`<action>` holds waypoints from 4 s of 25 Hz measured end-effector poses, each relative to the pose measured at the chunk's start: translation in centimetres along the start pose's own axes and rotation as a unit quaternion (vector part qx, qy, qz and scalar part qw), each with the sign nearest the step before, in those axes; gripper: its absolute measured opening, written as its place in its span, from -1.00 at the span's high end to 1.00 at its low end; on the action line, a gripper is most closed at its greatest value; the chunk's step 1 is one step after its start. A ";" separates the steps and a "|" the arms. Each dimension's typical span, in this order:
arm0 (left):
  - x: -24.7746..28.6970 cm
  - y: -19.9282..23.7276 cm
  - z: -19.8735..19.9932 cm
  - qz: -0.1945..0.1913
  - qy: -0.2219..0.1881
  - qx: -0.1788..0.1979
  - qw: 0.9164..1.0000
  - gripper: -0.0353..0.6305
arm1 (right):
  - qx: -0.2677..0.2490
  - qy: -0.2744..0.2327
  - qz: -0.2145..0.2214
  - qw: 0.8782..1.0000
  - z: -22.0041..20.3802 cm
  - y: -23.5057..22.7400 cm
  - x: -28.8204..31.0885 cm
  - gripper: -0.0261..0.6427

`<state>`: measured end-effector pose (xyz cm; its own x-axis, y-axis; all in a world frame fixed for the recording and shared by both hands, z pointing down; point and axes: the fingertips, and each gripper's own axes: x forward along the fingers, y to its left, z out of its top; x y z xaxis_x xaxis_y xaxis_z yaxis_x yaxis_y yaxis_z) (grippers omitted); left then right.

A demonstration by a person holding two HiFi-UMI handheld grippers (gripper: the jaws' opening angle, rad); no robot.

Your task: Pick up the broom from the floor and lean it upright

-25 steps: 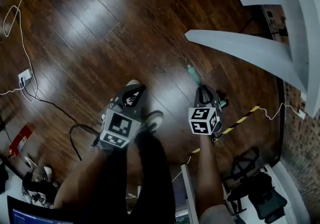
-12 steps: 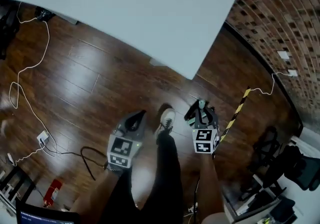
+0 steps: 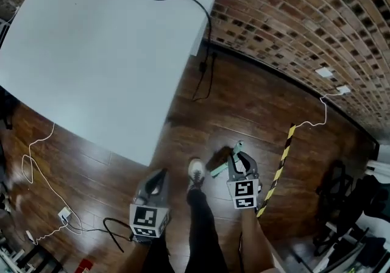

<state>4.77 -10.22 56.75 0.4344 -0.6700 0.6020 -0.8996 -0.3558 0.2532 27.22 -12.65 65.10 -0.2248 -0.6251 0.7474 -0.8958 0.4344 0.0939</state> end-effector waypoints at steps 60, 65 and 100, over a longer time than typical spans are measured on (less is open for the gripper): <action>7.0 1.6 -5.2 0.003 0.068 0.001 0.998 0.90 | -0.023 -0.175 0.083 0.981 23.0 -2.4 17.6 0.41; 7.3 1.7 -4.8 0.005 0.067 0.003 0.998 0.90 | -0.016 -0.170 0.081 0.982 22.1 -2.8 16.9 0.41; -17.6 -0.3 21.1 -0.021 -0.117 0.173 0.978 0.90 | 0.076 -0.240 -0.091 0.964 26.6 2.0 -27.1 0.89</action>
<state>-1.62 -12.09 30.07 0.5059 -0.7660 0.3966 -0.8293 -0.5584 -0.0206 21.33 -12.12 27.54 -0.1772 -0.9258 0.3339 -0.9747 0.2121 0.0707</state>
